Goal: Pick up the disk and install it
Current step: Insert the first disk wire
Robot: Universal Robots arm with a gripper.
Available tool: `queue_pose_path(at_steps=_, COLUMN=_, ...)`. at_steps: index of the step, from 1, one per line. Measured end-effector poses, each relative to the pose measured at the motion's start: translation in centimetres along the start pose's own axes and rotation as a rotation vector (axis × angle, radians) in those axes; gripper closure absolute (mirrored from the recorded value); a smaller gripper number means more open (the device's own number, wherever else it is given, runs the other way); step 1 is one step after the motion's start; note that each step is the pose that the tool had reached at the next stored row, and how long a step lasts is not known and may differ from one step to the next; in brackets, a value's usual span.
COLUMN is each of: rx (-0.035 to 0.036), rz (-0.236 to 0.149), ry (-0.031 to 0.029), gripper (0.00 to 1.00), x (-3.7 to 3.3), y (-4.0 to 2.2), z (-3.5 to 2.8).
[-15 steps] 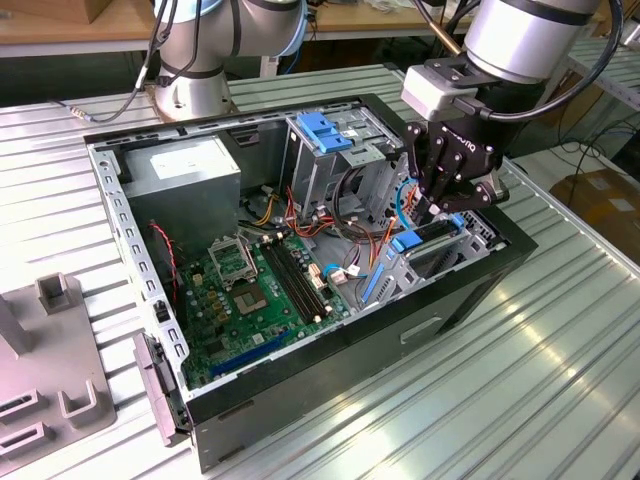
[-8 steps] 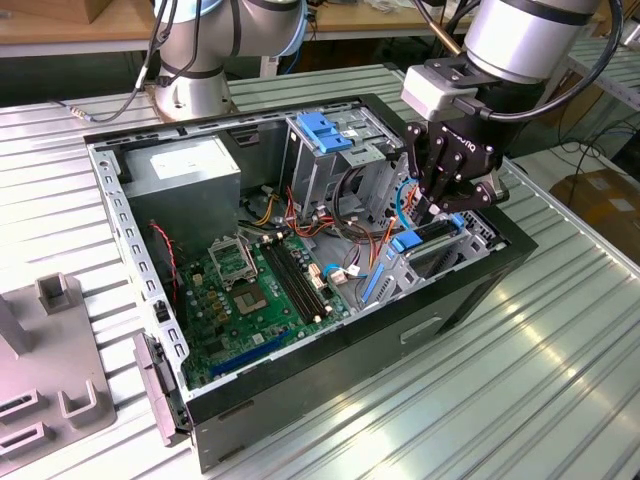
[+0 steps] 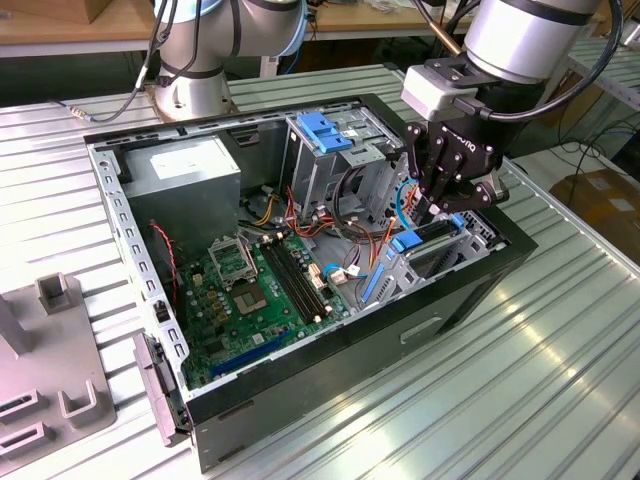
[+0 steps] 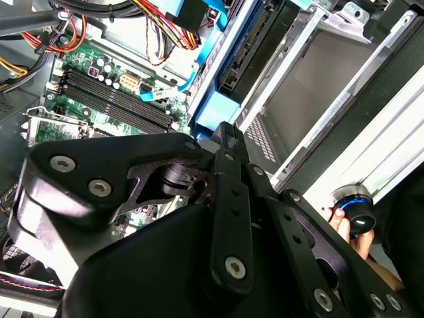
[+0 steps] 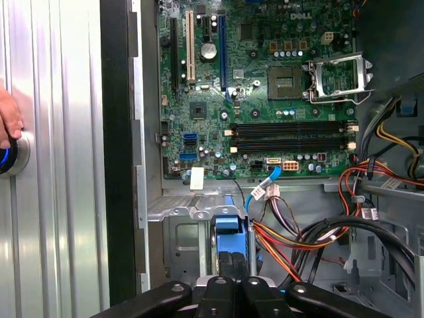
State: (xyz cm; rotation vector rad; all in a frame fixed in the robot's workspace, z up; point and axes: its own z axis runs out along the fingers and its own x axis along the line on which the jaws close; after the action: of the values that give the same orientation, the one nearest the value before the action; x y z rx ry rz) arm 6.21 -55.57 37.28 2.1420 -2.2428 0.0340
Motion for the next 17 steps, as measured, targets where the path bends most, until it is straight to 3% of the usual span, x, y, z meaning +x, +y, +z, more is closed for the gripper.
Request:
queue_pose_path(at_steps=4, rx=0.0001, rz=0.0, ry=0.0, gripper=0.89, x=-0.01, y=-0.35, z=0.0)
queue_pose_path(at_steps=11, rx=0.0001, rz=0.0, ry=0.0001, gripper=0.89, x=-0.08, y=-1.62, z=0.01)
queue_pose_path(at_steps=14, rx=0.0001, rz=0.0, ry=0.0003, gripper=0.89, x=-0.13, y=-2.73, z=0.01)
queue_pose_path(at_steps=17, rx=0.0016, rz=-0.036, ry=0.0007, gripper=0.89, x=-0.14, y=-3.02, z=0.01)
